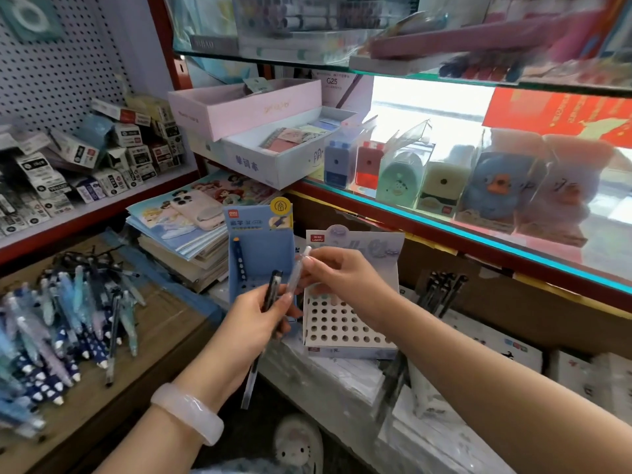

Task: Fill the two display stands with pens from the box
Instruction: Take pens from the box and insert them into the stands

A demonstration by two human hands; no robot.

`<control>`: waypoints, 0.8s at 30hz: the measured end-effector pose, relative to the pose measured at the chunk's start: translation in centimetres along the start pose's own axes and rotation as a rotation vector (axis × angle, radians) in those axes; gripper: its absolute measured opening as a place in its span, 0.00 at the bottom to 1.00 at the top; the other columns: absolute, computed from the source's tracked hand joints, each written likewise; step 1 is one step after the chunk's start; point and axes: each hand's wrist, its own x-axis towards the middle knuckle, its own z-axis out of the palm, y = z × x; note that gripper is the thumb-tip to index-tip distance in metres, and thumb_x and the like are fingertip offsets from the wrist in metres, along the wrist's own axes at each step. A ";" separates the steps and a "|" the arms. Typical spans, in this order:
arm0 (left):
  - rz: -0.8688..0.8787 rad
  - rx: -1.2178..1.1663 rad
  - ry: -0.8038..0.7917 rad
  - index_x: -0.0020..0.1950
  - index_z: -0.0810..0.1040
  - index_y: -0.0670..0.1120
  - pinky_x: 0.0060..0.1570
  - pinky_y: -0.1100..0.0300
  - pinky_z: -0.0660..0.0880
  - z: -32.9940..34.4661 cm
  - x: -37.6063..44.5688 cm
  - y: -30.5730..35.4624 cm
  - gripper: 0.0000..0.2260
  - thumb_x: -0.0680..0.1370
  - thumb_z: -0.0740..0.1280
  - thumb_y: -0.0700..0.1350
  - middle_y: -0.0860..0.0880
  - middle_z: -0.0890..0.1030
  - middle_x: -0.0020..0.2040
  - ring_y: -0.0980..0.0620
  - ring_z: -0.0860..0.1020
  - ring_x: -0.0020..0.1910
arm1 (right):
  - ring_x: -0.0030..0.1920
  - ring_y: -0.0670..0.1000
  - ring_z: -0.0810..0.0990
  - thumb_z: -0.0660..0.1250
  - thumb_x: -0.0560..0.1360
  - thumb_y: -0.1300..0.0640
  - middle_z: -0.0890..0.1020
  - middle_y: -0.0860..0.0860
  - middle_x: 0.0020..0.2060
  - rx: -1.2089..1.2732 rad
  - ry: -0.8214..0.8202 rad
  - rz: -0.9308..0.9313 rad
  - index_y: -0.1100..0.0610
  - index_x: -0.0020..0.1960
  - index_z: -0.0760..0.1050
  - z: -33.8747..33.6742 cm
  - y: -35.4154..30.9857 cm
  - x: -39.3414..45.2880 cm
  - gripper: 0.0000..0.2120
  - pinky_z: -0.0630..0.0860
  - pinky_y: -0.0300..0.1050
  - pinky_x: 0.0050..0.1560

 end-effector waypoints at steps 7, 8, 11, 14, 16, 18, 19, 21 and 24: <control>-0.014 0.035 0.055 0.49 0.76 0.54 0.50 0.53 0.76 0.7 0.5 0.1 0.08 0.81 0.58 0.46 0.51 0.81 0.48 0.53 0.78 0.51 | 0.39 0.46 0.83 0.61 0.79 0.59 0.82 0.53 0.42 -0.052 0.294 -0.076 0.56 0.49 0.73 -5.8 -0.7 -0.1 0.03 0.80 0.38 0.41; -0.021 0.024 0.085 0.49 0.76 0.54 0.49 0.52 0.76 0.6 0.6 0.0 0.08 0.81 0.57 0.47 0.49 0.80 0.48 0.51 0.78 0.50 | 0.39 0.46 0.83 0.60 0.79 0.59 0.81 0.53 0.42 -0.170 0.377 -0.105 0.55 0.49 0.72 -7.0 -0.4 0.1 0.02 0.80 0.38 0.40; -0.057 -0.056 0.148 0.50 0.75 0.52 0.35 0.57 0.74 0.7 0.8 -0.2 0.08 0.81 0.56 0.47 0.45 0.78 0.42 0.49 0.77 0.38 | 0.39 0.42 0.79 0.59 0.80 0.56 0.79 0.48 0.43 -0.563 0.494 -0.091 0.53 0.50 0.68 -9.6 1.4 0.7 0.01 0.75 0.33 0.37; -0.024 -0.041 0.162 0.51 0.76 0.52 0.26 0.62 0.66 0.8 1.1 -0.6 0.08 0.81 0.57 0.46 0.46 0.73 0.34 0.53 0.69 0.28 | 0.42 0.43 0.78 0.58 0.80 0.55 0.77 0.46 0.44 -0.726 0.496 -0.023 0.51 0.53 0.67 -9.9 3.7 1.2 0.02 0.72 0.33 0.36; 0.005 -0.022 0.150 0.54 0.76 0.53 0.28 0.62 0.65 0.6 1.1 -0.9 0.08 0.80 0.59 0.45 0.48 0.71 0.33 0.54 0.68 0.29 | 0.44 0.46 0.79 0.58 0.80 0.54 0.78 0.48 0.46 -0.768 0.488 -0.008 0.51 0.52 0.67 -9.3 4.6 1.8 0.02 0.77 0.39 0.41; 0.029 -0.001 0.138 0.56 0.75 0.54 0.31 0.61 0.65 0.4 1.2 -0.9 0.08 0.79 0.60 0.47 0.51 0.71 0.35 0.55 0.68 0.31 | 0.45 0.48 0.80 0.57 0.81 0.54 0.78 0.49 0.47 -0.816 0.473 0.001 0.52 0.55 0.67 -8.6 5.0 2.4 0.05 0.79 0.44 0.45; 0.029 0.014 0.133 0.57 0.73 0.55 0.33 0.60 0.66 0.2 1.2 -0.9 0.08 0.79 0.60 0.48 0.52 0.72 0.36 0.56 0.69 0.33 | 0.45 0.48 0.80 0.56 0.81 0.54 0.78 0.50 0.47 -0.840 0.462 0.009 0.53 0.58 0.67 -8.3 5.2 2.6 0.07 0.80 0.46 0.46; -0.009 0.012 0.141 0.56 0.72 0.55 0.34 0.60 0.67 0.0 1.3 -0.9 0.07 0.79 0.59 0.50 0.52 0.72 0.38 0.56 0.69 0.34 | 0.45 0.50 0.80 0.55 0.81 0.54 0.79 0.52 0.48 -0.894 0.428 0.022 0.54 0.62 0.65 -7.8 6.0 2.9 0.10 0.80 0.47 0.46; -0.117 -0.093 0.159 0.48 0.71 0.51 0.32 0.60 0.64 -0.3 1.5 -1.0 0.08 0.82 0.54 0.48 0.47 0.72 0.36 0.53 0.68 0.32 | 0.47 0.50 0.81 0.55 0.81 0.53 0.79 0.53 0.50 -0.925 0.397 0.060 0.53 0.62 0.66 -7.5 7.0 3.2 0.11 0.81 0.48 0.47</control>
